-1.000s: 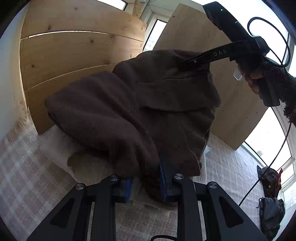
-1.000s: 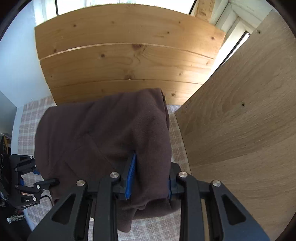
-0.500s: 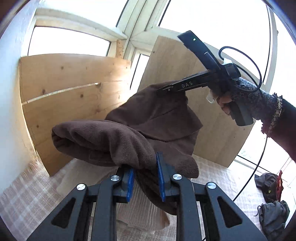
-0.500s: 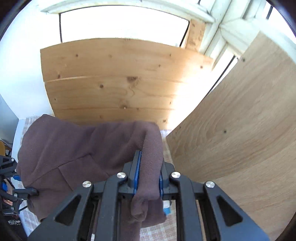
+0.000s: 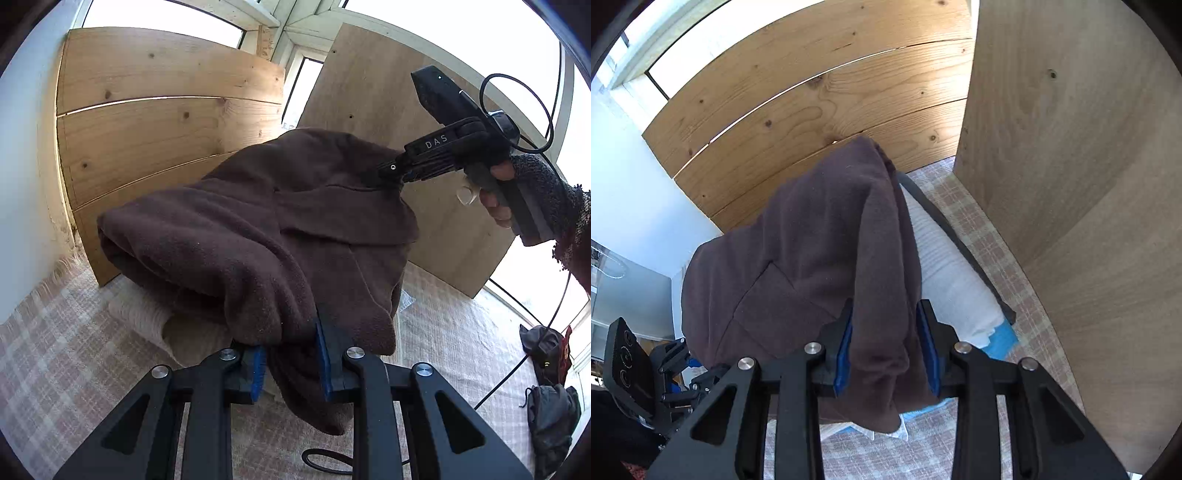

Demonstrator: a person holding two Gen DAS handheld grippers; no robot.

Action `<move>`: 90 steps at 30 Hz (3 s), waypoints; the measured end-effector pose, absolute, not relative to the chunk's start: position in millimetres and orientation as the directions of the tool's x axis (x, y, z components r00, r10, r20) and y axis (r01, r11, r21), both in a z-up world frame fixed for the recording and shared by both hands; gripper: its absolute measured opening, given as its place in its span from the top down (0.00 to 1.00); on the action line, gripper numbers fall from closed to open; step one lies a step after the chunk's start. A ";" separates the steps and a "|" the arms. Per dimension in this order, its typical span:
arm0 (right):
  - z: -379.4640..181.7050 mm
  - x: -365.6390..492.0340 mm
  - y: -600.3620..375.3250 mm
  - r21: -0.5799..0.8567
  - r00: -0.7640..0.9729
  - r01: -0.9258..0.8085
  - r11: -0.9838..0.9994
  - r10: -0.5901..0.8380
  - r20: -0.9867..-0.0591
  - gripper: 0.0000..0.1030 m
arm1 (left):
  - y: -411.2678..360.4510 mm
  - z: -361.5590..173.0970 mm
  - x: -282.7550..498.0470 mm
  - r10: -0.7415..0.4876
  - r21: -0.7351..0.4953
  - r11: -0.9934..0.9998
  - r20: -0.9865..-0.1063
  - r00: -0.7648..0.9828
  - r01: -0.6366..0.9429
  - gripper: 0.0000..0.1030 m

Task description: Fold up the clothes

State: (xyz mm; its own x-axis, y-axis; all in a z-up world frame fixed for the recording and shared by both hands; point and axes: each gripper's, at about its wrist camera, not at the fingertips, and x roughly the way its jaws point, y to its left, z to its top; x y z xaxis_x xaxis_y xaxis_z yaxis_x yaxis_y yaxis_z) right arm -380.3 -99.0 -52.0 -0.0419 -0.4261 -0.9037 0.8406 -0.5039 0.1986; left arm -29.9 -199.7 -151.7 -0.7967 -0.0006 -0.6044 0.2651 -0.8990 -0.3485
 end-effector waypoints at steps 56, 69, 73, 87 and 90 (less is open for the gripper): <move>-95.3 -352.7 -31.2 0.473 -0.198 0.614 -0.632 -0.704 -0.683 0.74 | -210.5 -146.5 -47.6 0.205 -0.503 -0.847 -0.608 -0.767 0.172 0.77; -47.8 -376.6 -91.0 0.144 -0.271 0.778 -0.611 -0.534 -0.801 0.77 | -166.4 -159.3 -62.8 0.196 -0.510 -0.844 -0.580 -0.791 0.164 0.76; -98.2 -396.4 -79.7 0.181 -0.226 0.720 -0.670 -0.473 -0.852 0.74 | -151.8 -178.7 -67.5 0.243 -0.503 -0.852 -0.629 -0.739 0.147 0.76; -57.8 -303.2 -84.6 0.211 -0.287 0.768 -0.605 -0.620 -0.730 0.60 | -223.7 -110.3 -67.8 0.131 -0.247 -0.968 -0.612 -0.780 0.031 0.66; -109.1 -309.7 -98.6 0.197 -0.236 0.743 -0.640 -0.525 -0.817 0.59 | -218.5 -163.4 -98.0 0.124 -0.193 -0.981 -0.719 -0.684 0.025 0.69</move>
State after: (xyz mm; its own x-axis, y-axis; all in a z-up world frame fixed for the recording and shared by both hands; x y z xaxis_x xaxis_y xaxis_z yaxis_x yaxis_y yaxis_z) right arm -309.7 -98.6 -109.1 -0.2364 -0.5253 -0.8174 0.7426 -0.6402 0.1966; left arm -98.0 -218.5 -163.4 -0.6843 0.1240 -0.7186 0.0250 -0.9809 -0.1930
